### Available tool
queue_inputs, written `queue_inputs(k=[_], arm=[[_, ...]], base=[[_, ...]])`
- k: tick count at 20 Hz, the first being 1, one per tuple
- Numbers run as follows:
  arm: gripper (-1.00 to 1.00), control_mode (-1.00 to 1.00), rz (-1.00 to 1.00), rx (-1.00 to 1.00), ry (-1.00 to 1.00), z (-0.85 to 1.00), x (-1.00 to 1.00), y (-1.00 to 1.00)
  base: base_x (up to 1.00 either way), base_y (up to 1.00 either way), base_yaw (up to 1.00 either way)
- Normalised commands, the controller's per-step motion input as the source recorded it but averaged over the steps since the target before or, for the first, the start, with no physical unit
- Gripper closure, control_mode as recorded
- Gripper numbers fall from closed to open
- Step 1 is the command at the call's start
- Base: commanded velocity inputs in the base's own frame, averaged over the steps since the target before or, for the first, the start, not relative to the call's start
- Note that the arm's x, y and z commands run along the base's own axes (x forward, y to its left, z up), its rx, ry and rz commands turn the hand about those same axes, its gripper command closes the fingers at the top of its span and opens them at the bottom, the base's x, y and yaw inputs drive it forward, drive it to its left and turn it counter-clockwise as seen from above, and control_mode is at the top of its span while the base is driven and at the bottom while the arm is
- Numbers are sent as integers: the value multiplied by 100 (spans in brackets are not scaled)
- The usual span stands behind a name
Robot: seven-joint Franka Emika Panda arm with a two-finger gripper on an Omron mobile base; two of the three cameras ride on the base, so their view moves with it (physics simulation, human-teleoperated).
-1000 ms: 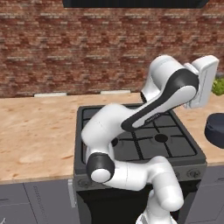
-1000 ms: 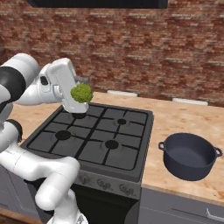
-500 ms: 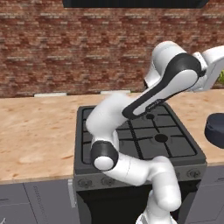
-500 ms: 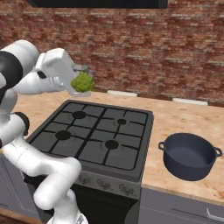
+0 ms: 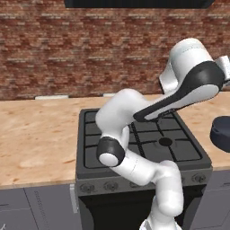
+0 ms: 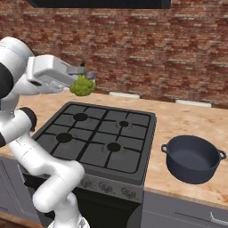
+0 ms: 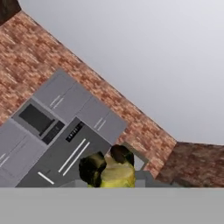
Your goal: Turn on the sink faucet. Then move the broccoli from the counter to the sink. Turn off the sink. Move the vegetable from the sink to the pot next to the stove. Finally move the pot to the front left burner.
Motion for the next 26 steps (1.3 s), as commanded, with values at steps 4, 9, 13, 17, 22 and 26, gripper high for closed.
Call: queue_inputs(k=[4,9,13,17,22,26], arm=[[100,-100,0,-1,-55,25,-5,0],[100,-100,2,-1,-57,16,-1,7],[100,-100,9,3,-54,7,16,5],[100,-100,16,13,-48,0,50,0],[100,-100,20,19,-45,0,69,-4],[100,-100,22,21,-39,1,78,-9]], base=[[0,0,0],[0,0,0],[0,0,0],[0,0,0],[0,0,0],[0,0,0]])
